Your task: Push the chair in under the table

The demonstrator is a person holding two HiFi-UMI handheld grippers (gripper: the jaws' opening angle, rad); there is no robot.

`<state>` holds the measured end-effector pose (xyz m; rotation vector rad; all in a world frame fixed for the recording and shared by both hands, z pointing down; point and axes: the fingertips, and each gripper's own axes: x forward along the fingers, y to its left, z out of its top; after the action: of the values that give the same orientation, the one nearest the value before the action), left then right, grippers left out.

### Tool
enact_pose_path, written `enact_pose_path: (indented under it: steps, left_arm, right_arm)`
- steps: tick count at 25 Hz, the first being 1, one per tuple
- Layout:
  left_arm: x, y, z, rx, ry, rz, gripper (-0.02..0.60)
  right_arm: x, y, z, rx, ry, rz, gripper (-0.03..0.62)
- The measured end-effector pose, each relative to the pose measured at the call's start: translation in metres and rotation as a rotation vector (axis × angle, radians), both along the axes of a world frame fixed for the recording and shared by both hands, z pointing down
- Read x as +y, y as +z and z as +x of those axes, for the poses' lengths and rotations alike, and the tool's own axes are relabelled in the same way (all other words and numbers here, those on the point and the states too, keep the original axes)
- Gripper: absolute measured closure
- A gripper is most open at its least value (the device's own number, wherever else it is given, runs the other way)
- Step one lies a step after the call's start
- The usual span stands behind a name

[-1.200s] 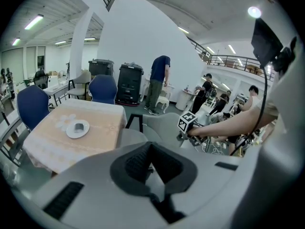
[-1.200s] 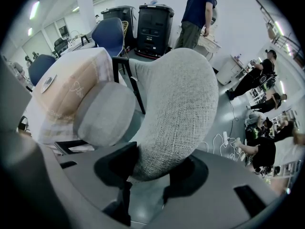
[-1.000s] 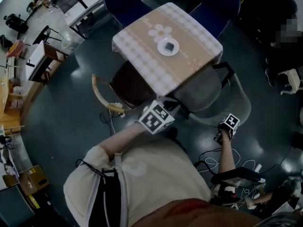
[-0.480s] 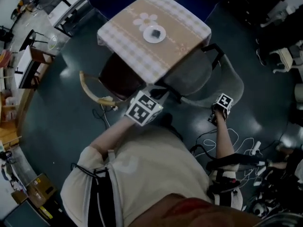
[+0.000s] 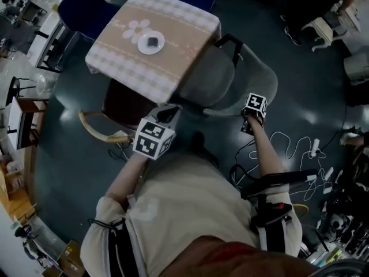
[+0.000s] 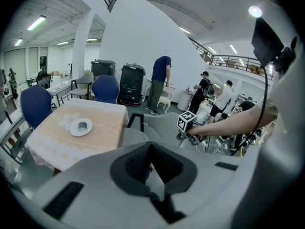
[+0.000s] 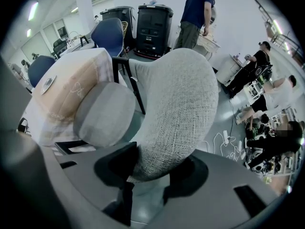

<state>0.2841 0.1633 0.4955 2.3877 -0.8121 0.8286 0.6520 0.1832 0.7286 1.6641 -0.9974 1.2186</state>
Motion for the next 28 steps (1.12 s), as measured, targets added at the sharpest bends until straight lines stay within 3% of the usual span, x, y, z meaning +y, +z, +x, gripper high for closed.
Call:
enact_pose_path:
  steps: [24,28]
  left_arm:
    - [0.008,0.010,0.018,-0.023,0.079,-0.012,0.574]
    - [0.010,0.014,0.006,-0.031,0.068,-0.015,0.574]
  right_arm:
    - [-0.006,0.000,-0.010,0.003,0.001,0.038,0.410]
    - [-0.007,0.004,-0.017,0.000,0.010,0.040,0.410]
